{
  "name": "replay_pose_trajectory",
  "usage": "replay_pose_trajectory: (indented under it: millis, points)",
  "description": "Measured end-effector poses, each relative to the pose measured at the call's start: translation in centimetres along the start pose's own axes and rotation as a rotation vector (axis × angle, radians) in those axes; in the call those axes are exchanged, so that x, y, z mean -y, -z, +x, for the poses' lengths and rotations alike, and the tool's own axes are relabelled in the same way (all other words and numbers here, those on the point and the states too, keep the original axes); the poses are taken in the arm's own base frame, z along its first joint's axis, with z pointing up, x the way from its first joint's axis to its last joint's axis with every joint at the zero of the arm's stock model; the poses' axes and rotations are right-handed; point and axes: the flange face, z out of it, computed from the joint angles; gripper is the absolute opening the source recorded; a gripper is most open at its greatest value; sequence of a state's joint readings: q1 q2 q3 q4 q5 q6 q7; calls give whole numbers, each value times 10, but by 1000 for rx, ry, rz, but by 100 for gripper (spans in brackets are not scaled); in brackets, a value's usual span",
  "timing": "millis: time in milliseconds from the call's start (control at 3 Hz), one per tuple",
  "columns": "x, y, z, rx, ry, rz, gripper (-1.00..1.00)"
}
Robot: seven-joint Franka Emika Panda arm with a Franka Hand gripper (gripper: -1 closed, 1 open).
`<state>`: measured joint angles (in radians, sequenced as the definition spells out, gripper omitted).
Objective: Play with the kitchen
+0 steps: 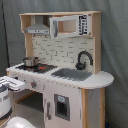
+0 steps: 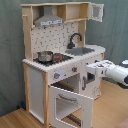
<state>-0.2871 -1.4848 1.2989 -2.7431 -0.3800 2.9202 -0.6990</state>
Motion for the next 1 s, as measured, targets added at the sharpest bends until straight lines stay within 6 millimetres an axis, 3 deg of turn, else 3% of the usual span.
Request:
replay_pose_trajectory:
  millis: [1000]
  points:
    - [26, -59, 10, -70, 27, -6, 100]
